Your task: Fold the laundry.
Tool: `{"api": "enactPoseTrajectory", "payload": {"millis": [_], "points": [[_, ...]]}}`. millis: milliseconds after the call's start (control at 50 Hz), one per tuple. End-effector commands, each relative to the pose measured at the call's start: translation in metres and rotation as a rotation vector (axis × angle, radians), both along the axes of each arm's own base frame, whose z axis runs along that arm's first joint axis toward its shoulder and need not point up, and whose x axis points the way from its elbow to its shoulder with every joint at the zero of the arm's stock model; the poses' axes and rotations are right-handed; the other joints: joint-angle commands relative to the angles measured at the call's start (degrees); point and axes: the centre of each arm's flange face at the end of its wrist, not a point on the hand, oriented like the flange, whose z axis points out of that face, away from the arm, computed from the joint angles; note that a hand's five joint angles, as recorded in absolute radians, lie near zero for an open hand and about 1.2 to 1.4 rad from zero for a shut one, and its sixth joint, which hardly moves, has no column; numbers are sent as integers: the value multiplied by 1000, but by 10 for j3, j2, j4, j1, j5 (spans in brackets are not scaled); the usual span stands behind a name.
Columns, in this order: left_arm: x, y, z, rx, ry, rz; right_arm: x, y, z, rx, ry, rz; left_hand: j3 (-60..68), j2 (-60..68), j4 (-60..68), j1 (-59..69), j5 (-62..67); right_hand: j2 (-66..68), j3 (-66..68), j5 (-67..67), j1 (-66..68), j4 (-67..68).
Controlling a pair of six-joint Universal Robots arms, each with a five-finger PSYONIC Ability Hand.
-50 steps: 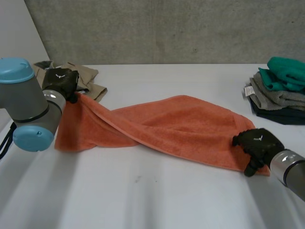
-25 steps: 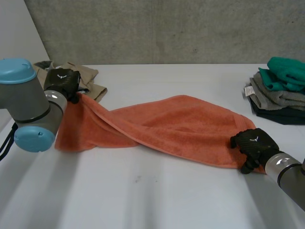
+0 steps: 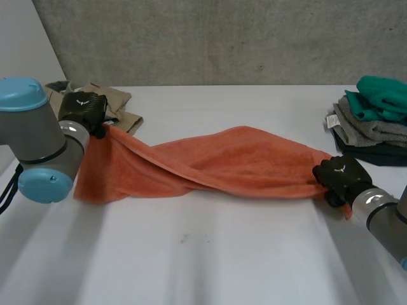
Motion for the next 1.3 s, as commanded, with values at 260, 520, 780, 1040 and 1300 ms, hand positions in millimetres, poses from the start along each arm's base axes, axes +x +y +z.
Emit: {"api": "enactPoseTrajectory", "payload": {"millis": [260,520,780,1040,1300], "points": [[35,112,119,-55,-3,7,-38,6,219,-309,77,-123,117,115,112,150,145,141,145,148,154,144],[41,152,138,-66,-126,-38,-35,18,229,-206,145,-65,117,115,112,150,145,141,145,148,154,144],[7,29,62,-37,-158,-48,-16,-60,153,-83,223,-97,117,115,112,150,145,141,145,148,154,144],[-13,-50,189,-909,62,27,29,-123,262,-1055,-186,-194,117,115,112,150,145,141,145,148,154,144],[-16,-50,116,-700,39,-11,43,-130,196,-875,-163,-104,117,115,112,150,145,141,145,148,154,144]]}}
